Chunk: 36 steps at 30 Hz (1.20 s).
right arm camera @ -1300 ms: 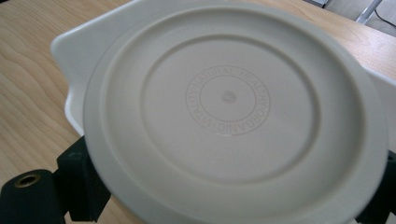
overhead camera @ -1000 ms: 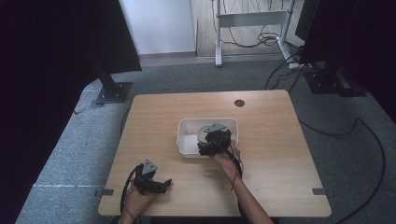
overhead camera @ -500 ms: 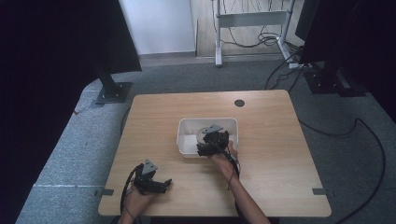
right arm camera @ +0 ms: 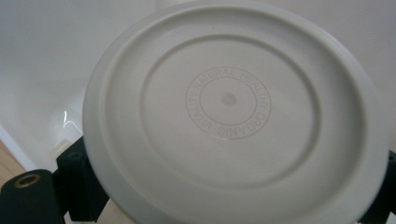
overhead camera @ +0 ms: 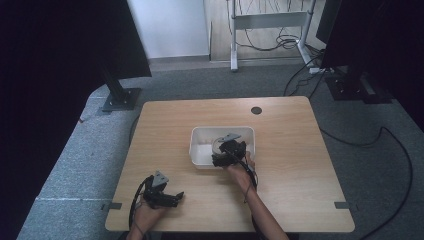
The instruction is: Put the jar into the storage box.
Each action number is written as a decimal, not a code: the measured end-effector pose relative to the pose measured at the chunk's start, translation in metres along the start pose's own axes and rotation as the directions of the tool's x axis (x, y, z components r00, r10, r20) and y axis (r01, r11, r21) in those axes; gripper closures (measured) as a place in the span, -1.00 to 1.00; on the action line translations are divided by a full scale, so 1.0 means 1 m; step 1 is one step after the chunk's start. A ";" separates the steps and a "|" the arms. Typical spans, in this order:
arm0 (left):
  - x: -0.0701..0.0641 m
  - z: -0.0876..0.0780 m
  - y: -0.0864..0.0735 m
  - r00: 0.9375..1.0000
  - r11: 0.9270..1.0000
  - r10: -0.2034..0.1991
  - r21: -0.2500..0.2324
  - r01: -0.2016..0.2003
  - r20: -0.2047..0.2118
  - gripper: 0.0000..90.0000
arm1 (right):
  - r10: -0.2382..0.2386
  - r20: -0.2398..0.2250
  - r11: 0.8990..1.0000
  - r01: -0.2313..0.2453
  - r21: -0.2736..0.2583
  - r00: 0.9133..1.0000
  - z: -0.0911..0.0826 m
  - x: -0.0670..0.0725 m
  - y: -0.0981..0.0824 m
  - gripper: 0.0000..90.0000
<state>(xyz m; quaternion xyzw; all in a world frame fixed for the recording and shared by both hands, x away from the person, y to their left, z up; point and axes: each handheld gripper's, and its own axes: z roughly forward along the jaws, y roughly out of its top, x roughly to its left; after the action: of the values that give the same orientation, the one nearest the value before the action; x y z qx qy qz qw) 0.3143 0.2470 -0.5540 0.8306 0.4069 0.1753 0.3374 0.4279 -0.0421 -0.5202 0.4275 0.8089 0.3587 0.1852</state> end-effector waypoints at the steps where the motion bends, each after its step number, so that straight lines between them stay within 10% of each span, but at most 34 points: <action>1: 0.000 0.000 0.000 1.000 1.000 0.000 0.000 0.000 0.000 -0.99 | -0.001 -0.001 1.000 0.001 0.001 1.000 0.000 0.000 0.000 -0.80; 36: 0.000 0.000 0.000 1.000 1.000 0.000 0.000 0.000 0.000 -0.99 | -0.041 -0.008 0.999 0.041 -0.037 0.999 -0.023 0.003 0.002 -0.97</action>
<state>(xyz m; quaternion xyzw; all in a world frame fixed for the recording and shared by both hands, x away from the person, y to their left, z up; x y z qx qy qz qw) 0.3143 0.2470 -0.5540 0.8306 0.4069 0.1753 0.3374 0.4134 -0.0490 -0.5031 0.4059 0.8115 0.3714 0.1966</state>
